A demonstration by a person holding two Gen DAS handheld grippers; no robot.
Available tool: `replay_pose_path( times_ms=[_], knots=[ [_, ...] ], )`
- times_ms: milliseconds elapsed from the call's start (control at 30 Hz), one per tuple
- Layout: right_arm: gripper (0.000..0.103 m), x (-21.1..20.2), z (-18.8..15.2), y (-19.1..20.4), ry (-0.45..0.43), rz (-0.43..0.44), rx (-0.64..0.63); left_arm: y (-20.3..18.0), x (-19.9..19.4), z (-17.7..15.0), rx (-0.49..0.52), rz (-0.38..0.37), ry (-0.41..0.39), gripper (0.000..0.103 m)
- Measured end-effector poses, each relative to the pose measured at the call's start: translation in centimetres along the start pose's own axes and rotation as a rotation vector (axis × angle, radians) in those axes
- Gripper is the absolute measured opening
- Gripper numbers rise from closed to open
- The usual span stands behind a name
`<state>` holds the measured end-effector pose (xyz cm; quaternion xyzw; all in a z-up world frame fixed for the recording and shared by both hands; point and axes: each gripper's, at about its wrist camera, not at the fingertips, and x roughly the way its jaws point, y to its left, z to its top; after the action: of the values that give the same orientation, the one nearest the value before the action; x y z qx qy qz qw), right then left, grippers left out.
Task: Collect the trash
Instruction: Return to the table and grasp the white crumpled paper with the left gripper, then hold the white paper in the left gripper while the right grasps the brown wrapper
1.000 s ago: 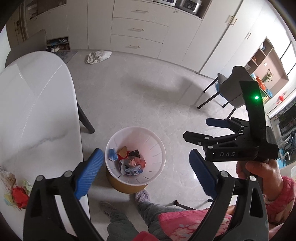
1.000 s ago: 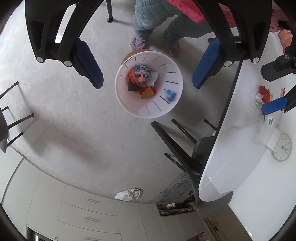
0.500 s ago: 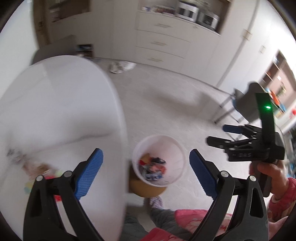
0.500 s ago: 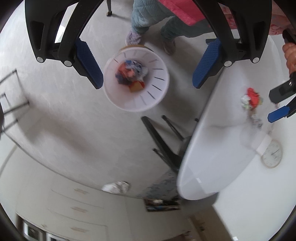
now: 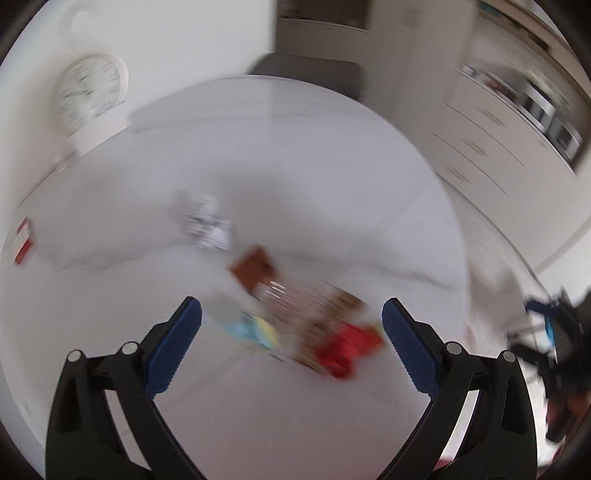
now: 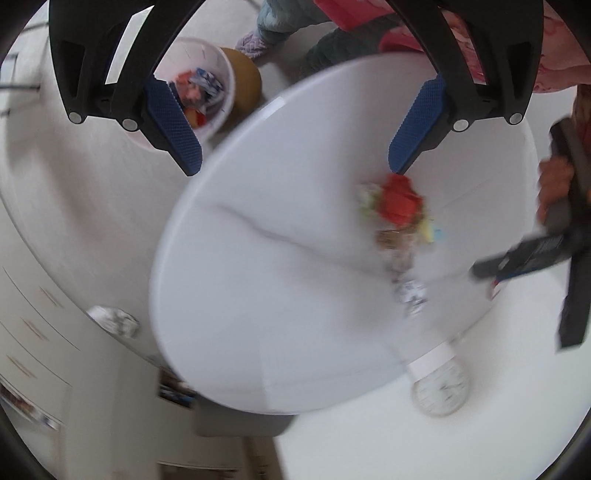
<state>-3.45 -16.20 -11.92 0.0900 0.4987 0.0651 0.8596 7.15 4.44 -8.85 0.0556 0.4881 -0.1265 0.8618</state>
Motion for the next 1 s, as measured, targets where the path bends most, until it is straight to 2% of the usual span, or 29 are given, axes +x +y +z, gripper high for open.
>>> replay_pose_path(
  times_ms=[200,400,500,567,633,867,1000],
  knots=[
    [0.100,2.9,2.8,4.6,0.037,0.030,-0.071,4.7,6.8,4.5,-0.061,0.102,0.022,0.094],
    [0.100,5.4,4.5,6.9,0.088,0.032,-0.070,7.3,13.6,6.0,-0.070,0.158,0.101,0.093],
    [0.100,6.8,5.2,7.4,0.117,0.040,-0.062,8.1,15.7,5.7,-0.075,0.145,0.133,0.080],
    [0.100,7.5,5.7,7.4,0.130,0.045,-0.061,8.2,16.2,5.4,-0.074,0.134,0.142,0.069],
    [0.100,8.3,6.3,7.7,0.144,0.058,-0.064,8.5,16.9,5.2,-0.071,0.120,0.157,0.051],
    [0.100,11.7,9.8,9.9,0.162,0.138,-0.102,10.1,15.6,5.3,-0.118,0.084,0.106,0.045],
    [0.100,15.8,12.4,12.3,0.199,0.175,-0.129,11.9,12.3,4.9,-0.153,0.096,0.060,0.045]
  ],
)
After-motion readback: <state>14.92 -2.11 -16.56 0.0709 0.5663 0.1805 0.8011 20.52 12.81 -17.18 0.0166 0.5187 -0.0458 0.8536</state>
